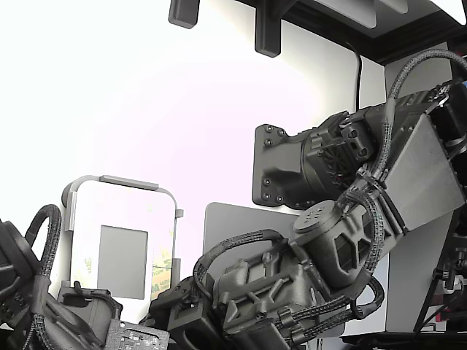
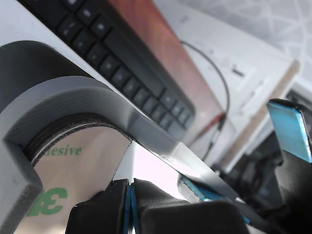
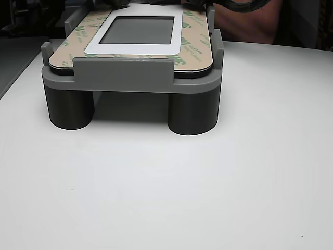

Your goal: Peel off protective film from adhesive tape.

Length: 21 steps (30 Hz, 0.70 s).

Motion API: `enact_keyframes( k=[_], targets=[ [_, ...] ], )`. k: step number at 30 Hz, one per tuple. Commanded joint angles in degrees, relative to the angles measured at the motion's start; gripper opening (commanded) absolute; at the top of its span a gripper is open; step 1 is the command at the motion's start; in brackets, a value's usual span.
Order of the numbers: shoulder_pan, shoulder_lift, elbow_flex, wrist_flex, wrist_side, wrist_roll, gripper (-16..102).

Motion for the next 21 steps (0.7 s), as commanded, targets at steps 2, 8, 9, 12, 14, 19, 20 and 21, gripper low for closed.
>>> enact_keyframes(
  k=[2,8,9,12,14,19,20,21],
  targets=[
    [-0.09,0.97,-1.93,-0.18,-0.18,0.18,-10],
    [0.0,0.97,-2.02,-0.09,-0.09,0.18,-10],
    [0.0,0.88,-2.02,-0.09,-0.09,0.18,-10],
    [0.0,0.79,-2.37,0.18,-0.09,0.18,-10],
    [0.0,0.79,-2.37,0.26,-0.09,0.18,-10],
    [0.0,1.05,-1.76,0.09,-0.09,0.18,-10],
    [0.0,1.05,-1.76,0.09,-0.09,0.18,-10],
    [0.0,1.05,-1.76,0.09,-0.09,0.18,-10]
  ],
)
